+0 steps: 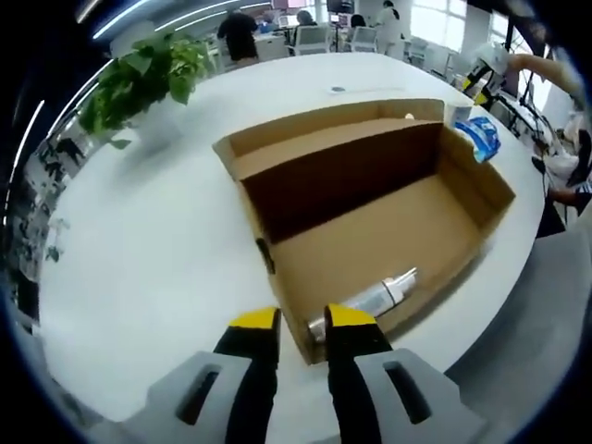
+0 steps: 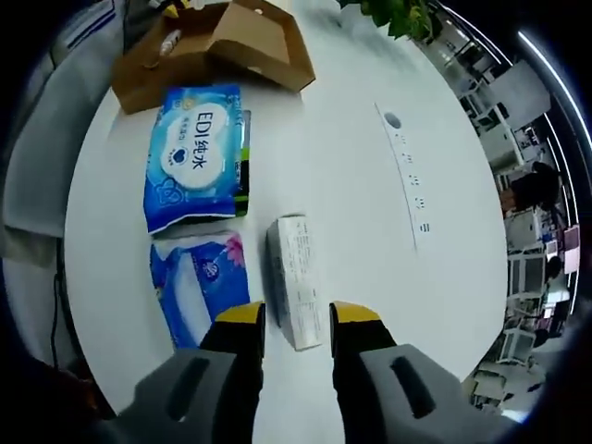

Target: Operate the shoe box by opening the lid, removing the specified soft item, and placing it in the target area until the item is outside and the box remains undamaged.

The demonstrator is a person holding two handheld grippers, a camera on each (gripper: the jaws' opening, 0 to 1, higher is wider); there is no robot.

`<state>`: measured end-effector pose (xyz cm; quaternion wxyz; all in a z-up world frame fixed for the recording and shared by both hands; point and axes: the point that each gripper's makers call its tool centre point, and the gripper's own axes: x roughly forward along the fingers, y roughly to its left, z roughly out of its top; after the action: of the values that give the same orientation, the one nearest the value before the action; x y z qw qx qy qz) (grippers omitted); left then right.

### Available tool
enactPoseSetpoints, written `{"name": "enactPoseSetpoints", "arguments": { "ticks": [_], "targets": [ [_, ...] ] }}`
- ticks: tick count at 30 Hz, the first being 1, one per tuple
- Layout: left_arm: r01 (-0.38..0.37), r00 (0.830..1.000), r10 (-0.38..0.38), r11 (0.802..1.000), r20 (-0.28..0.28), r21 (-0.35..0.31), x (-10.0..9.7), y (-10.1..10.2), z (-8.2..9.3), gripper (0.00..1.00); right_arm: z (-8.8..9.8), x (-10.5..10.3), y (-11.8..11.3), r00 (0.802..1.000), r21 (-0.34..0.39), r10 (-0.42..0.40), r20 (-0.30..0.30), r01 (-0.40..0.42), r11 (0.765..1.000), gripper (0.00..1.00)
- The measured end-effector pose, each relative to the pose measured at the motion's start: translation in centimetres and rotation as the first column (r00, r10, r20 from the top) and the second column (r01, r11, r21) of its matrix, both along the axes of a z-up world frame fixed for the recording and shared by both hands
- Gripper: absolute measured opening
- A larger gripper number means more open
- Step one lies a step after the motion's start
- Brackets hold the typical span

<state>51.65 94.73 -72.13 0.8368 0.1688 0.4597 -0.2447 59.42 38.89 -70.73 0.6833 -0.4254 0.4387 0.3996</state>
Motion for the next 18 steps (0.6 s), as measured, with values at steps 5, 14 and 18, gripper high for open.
{"name": "enactPoseSetpoints", "arguments": {
  "ticks": [5,14,18],
  "targets": [
    [0.064,0.998,-0.064,0.998,-0.001,0.025,0.0,-0.3,0.5,0.22,1.1,-1.1,1.2,0.997,0.075,-0.077,0.015,0.076,0.994,0.29],
    [0.179,0.984,-0.178,0.983,-0.024,0.049,-0.4,-0.7,1.2,0.28,3.1,-3.0,3.1,0.986,0.180,-0.161,0.051,0.150,0.972,0.42],
    [0.239,0.971,-0.238,0.969,-0.037,0.056,-0.5,-1.1,1.7,0.30,4.4,-3.9,4.4,0.970,0.265,-0.233,0.069,0.207,0.942,0.49]
  ]
}}
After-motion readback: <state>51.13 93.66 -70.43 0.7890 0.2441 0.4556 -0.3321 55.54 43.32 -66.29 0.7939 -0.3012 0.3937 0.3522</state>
